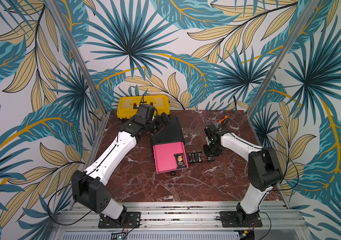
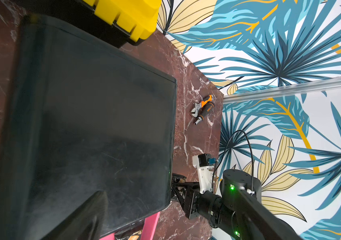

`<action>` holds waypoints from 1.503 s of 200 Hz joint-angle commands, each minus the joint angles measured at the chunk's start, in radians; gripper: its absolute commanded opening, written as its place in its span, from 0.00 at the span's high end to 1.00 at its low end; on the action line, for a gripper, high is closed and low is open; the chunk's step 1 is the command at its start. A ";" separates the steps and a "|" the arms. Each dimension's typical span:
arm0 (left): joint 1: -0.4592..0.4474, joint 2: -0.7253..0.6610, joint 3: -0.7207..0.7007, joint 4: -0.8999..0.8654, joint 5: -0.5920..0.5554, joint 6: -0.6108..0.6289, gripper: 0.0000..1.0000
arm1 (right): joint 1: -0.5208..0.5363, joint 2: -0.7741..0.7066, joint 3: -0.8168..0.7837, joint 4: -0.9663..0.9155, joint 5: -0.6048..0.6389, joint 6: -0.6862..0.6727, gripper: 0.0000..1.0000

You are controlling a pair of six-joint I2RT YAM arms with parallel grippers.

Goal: Take the cookies out of the drawer
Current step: Place the cookie at the center of the board.

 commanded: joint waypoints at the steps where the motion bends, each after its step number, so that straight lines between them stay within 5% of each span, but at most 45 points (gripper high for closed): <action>1: 0.003 -0.027 -0.023 0.005 -0.039 -0.006 0.00 | -0.005 0.026 0.007 0.035 -0.053 0.036 0.79; 89: 0.006 0.038 0.049 0.042 -0.026 -0.020 0.00 | -0.009 0.088 0.008 0.067 -0.129 0.068 0.74; 139: 0.014 0.004 0.018 0.025 -0.030 -0.009 0.00 | -0.009 0.065 0.006 0.066 -0.120 0.058 0.45; 219: 0.118 -0.122 -0.085 -0.033 -0.006 0.046 0.00 | 0.000 -0.128 0.108 -0.018 -0.115 0.185 0.32; 300: 0.163 -0.080 -0.074 -0.120 0.148 0.162 0.00 | 0.284 -0.332 0.167 -0.036 -0.027 0.442 0.28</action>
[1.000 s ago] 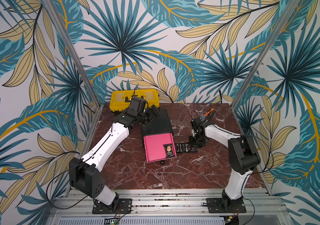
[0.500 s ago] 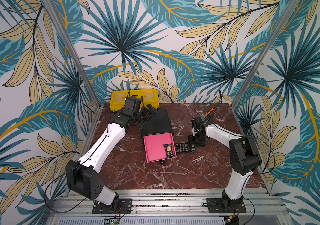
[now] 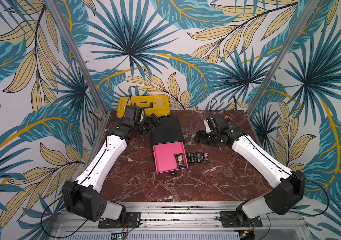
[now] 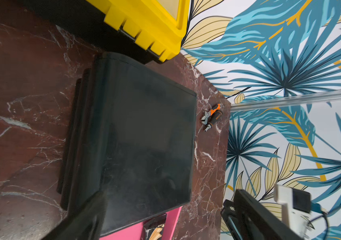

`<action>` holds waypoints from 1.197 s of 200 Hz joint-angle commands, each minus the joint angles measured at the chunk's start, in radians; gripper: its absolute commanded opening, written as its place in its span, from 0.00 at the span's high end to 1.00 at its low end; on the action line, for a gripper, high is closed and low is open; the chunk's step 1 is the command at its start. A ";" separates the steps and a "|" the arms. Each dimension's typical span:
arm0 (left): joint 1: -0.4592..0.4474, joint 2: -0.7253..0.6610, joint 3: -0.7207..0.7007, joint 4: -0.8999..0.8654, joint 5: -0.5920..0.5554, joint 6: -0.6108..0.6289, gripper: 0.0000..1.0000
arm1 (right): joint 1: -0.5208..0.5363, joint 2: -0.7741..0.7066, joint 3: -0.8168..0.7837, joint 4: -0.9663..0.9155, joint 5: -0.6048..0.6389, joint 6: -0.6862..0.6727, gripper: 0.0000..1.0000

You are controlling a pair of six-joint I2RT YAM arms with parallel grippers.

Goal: Take the cookies out of the drawer
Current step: Place the cookie at the center of the board, then pick up the cookie from the drawer.

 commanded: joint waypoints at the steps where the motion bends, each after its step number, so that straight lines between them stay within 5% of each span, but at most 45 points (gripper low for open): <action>1: 0.026 0.014 -0.004 -0.062 0.073 0.073 0.00 | 0.085 -0.008 0.016 -0.049 0.044 0.129 0.28; 89: 0.060 0.016 -0.186 -0.043 0.183 0.150 0.00 | 0.371 0.102 0.081 -0.059 0.141 0.244 0.26; 151: 0.126 0.054 -0.212 -0.002 0.308 0.158 0.00 | 0.412 0.230 0.099 -0.104 0.209 0.233 0.26; 239: 0.125 0.063 -0.193 -0.050 0.312 0.197 0.00 | 0.431 0.353 0.143 -0.161 0.300 0.198 0.24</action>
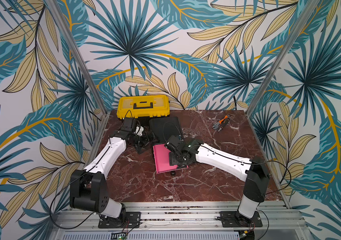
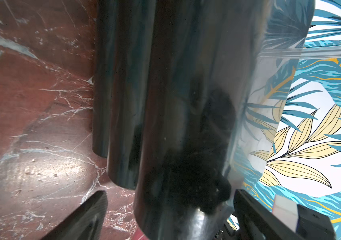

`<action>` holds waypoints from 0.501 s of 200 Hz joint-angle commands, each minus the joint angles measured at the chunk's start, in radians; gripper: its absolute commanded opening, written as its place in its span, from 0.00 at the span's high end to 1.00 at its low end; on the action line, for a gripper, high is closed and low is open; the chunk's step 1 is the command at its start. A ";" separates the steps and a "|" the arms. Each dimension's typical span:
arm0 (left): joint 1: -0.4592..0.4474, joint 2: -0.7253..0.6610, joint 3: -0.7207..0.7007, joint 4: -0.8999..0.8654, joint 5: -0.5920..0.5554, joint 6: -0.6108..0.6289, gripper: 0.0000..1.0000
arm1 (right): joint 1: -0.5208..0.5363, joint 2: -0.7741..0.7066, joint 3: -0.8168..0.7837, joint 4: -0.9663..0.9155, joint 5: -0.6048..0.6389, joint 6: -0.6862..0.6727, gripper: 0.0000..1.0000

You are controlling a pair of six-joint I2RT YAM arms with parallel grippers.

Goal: Take the cookies out of the drawer
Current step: Pick up the cookie from the drawer.

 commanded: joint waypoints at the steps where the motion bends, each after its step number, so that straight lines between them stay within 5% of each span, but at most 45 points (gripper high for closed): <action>1: 0.001 0.002 0.044 -0.018 0.014 0.031 0.00 | 0.006 0.033 0.016 -0.039 0.038 -0.019 0.24; 100: 0.001 0.002 0.064 -0.048 0.009 0.051 0.00 | 0.060 0.072 0.107 -0.032 0.072 -0.017 0.24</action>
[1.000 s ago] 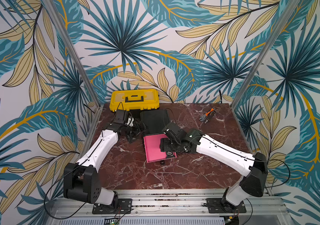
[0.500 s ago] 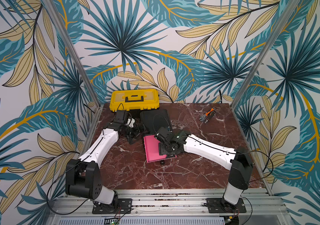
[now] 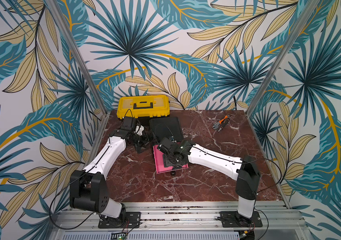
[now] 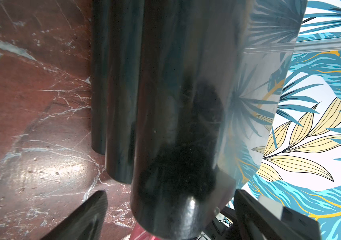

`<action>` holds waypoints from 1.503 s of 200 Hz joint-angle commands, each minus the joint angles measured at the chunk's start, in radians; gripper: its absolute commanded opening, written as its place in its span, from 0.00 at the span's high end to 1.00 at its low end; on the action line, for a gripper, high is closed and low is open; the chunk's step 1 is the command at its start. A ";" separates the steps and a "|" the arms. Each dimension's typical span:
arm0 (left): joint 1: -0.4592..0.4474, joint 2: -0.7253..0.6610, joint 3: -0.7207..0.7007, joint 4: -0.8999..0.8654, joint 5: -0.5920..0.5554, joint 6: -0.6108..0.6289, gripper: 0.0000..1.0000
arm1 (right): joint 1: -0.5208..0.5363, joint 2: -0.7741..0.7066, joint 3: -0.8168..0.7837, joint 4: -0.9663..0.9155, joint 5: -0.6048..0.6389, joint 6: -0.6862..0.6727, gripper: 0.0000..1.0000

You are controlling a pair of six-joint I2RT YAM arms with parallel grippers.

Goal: Take the cookies out of the drawer
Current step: Pick up the cookie from the drawer.

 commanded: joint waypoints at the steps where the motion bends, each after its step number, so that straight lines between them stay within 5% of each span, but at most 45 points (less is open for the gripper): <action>1: 0.001 0.001 0.036 -0.011 0.005 0.016 0.00 | 0.005 -0.016 -0.002 -0.021 0.050 0.005 0.24; 131: 0.001 0.003 0.075 -0.057 0.003 0.052 0.00 | 0.005 0.070 -0.018 -0.001 0.023 -0.049 0.27; 180: 0.002 0.031 0.138 -0.090 0.001 0.068 0.00 | 0.006 0.032 -0.079 0.051 0.042 -0.042 0.48; 300: 0.001 -0.002 0.276 -0.147 -0.066 0.044 0.00 | 0.012 -0.236 -0.135 0.015 0.047 -0.093 0.64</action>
